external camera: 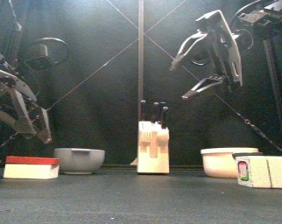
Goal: Grab sushi roll
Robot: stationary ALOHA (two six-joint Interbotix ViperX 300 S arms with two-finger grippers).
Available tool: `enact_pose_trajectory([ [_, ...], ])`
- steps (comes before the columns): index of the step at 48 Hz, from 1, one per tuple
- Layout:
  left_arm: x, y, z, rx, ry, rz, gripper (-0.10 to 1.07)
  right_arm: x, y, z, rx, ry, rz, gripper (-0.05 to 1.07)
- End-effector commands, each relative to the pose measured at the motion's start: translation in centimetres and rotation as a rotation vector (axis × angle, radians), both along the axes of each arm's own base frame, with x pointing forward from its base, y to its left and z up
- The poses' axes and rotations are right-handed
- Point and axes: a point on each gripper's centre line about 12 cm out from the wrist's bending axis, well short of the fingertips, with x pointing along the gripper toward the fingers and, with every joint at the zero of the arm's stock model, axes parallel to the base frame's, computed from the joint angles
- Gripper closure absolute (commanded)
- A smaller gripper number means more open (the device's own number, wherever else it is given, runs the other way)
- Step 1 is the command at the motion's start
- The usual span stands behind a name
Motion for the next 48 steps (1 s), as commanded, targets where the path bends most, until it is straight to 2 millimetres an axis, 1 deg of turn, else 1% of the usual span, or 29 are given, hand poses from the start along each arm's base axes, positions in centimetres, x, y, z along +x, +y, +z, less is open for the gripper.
enact_pose_trajectory([
  [1,0.9,-0.1,1.0,0.021,-0.044,-0.017,0.00,-0.4,0.4,1.3,-0.010,-0.041,0.022,0.08],
  [8,1.2,-0.3,1.5,0.053,-0.076,-0.041,0.00,-1.0,1.3,2.2,-0.053,-0.070,0.071,0.08],
  [13,1.4,-0.3,1.7,0.072,-0.094,-0.052,0.00,-1.3,1.5,2.6,-0.069,-0.068,0.062,0.08],
  [30,1.4,-0.3,1.8,0.076,-0.101,-0.053,0.00,-3.0,1.0,3.4,0.022,0.035,-0.168,0.08],
  [37,1.4,-0.4,1.7,0.076,-0.100,-0.054,0.00,-3.7,1.2,4.0,0.005,0.080,-0.217,0.08],
  [48,1.4,-0.3,1.7,0.076,-0.098,-0.053,0.00,-4.2,1.6,4.7,0.010,0.147,-0.288,0.08],
])
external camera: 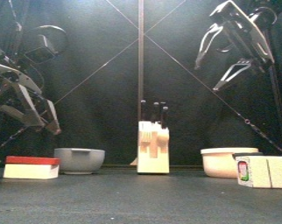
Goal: Grab sushi roll
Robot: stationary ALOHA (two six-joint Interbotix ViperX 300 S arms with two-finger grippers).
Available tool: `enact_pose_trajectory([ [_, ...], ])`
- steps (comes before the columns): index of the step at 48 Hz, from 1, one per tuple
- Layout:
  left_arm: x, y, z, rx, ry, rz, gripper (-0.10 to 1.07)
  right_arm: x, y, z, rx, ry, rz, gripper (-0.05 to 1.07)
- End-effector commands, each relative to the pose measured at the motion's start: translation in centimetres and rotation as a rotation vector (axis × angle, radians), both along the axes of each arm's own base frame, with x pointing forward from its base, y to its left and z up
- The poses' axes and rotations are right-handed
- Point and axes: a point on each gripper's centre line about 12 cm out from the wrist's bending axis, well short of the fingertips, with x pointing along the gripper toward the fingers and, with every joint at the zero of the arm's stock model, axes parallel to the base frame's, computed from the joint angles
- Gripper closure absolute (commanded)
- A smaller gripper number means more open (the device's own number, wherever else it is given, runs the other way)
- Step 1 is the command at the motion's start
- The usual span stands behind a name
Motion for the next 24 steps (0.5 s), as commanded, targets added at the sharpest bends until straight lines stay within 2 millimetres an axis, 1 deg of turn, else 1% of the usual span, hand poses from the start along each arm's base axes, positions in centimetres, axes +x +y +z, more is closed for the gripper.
enact_pose_trajectory([
  [1,0.6,0.0,0.8,0.003,-0.031,-0.001,0.00,-0.2,0.2,1.4,0.012,-0.007,-0.024,0.08],
  [15,0.6,0.0,0.8,0.000,-0.031,0.001,0.00,-0.9,0.3,0.6,0.070,0.114,-0.127,0.08],
  [24,0.6,0.0,0.8,0.001,-0.030,0.001,0.00,-1.2,0.4,0.5,0.080,0.181,-0.156,0.09],
])
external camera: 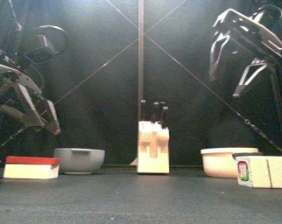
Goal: Grab sushi roll
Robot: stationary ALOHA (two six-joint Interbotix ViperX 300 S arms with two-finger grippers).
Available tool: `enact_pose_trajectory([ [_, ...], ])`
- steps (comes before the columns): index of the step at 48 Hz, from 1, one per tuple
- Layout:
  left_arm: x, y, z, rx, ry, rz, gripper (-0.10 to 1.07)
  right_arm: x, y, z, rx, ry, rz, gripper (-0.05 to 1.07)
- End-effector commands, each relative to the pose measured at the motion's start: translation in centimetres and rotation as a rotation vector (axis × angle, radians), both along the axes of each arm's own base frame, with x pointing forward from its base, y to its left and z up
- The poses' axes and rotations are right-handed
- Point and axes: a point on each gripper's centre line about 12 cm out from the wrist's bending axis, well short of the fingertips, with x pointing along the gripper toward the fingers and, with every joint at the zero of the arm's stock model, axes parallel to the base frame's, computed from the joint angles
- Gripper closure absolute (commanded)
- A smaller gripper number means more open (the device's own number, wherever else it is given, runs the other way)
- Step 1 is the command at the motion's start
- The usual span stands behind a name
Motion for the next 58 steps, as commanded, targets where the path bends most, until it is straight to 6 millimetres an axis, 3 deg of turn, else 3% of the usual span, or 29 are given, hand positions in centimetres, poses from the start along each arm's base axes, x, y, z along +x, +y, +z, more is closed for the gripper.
enact_pose_trajectory([
  [1,0.6,0.0,0.7,0.001,-0.028,0.003,0.00,0.2,0.2,1.1,0.012,0.003,-0.009,0.09],
  [12,0.5,0.0,0.7,0.001,-0.027,0.003,0.00,-0.1,0.5,0.7,0.038,0.148,-0.045,0.09],
  [23,0.5,0.0,0.7,0.002,-0.028,0.002,0.00,-0.1,0.3,0.7,0.018,0.202,0.032,0.09],
  [31,0.5,0.0,0.7,0.003,-0.028,0.003,0.00,-0.1,-0.1,0.7,-0.061,0.263,0.204,0.09],
  [42,0.5,0.0,0.7,0.001,-0.029,0.005,0.00,0.8,1.4,0.1,-0.097,0.233,0.462,0.09],
  [58,0.5,0.1,0.7,-0.001,-0.031,0.008,0.00,1.0,3.5,-3.3,-0.085,0.157,0.625,0.09],
])
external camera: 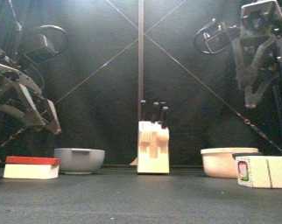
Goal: Grab sushi roll
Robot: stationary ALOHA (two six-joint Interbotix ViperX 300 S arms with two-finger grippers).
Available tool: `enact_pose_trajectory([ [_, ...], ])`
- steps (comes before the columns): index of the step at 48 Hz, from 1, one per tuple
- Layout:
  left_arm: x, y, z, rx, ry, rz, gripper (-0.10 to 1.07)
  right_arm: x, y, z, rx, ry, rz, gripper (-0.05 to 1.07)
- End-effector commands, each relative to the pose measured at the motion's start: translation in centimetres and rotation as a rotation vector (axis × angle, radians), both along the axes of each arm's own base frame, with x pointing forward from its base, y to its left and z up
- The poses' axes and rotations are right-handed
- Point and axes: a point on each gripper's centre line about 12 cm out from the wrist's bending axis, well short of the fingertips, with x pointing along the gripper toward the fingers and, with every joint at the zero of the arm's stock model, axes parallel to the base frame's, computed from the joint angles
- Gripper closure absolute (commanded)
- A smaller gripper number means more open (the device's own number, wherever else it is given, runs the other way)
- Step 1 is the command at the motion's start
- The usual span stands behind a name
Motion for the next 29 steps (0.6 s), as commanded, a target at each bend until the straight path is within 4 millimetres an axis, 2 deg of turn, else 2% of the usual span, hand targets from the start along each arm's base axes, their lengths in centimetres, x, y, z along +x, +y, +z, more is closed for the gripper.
enact_pose_trajectory([
  [1,0.5,0.0,0.7,0.000,-0.027,0.004,0.00,0.2,0.9,0.0,0.007,-0.031,0.041,0.09],
  [13,0.5,0.0,0.6,0.000,-0.025,0.002,0.00,0.0,2.1,-2.5,-0.075,0.037,0.130,0.09],
  [29,0.5,0.0,0.6,-0.001,-0.024,0.003,0.00,0.8,2.3,-5.8,-0.151,0.139,0.164,0.09],
])
